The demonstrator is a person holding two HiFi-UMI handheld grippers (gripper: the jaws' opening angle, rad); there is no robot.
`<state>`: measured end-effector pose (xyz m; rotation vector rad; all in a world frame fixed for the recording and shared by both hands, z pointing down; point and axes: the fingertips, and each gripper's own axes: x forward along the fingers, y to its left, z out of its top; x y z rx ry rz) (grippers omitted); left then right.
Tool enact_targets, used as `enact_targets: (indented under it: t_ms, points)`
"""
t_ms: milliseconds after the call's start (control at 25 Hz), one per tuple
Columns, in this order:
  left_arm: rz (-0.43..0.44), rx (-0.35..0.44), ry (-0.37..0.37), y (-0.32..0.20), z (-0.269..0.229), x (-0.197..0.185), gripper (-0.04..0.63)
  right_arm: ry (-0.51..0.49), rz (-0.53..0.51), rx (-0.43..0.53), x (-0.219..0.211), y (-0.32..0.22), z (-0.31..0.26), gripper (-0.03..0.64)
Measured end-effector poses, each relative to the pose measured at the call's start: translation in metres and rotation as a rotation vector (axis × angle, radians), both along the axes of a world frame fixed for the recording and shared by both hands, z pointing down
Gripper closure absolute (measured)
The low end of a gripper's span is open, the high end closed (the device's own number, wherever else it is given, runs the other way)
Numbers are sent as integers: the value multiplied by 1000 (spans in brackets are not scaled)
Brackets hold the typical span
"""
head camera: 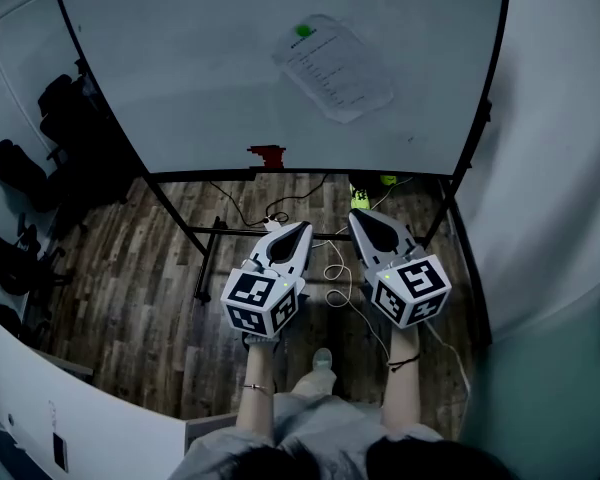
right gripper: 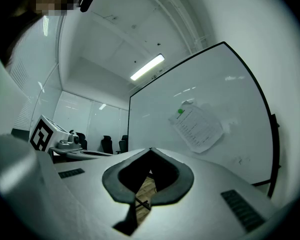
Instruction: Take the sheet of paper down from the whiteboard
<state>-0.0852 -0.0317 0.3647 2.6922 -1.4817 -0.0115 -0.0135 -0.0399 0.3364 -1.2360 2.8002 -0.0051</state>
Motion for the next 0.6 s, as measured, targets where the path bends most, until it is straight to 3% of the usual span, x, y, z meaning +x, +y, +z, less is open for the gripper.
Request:
enact_targets:
  t_ms: [440,600]
  points:
    - [66,-11,27,-67,0,13,591,40,23,3,3,-64,-1,617]
    - [46,-34,-45,-92,9,9,591,43,24,-4,-2,-88,2,617]
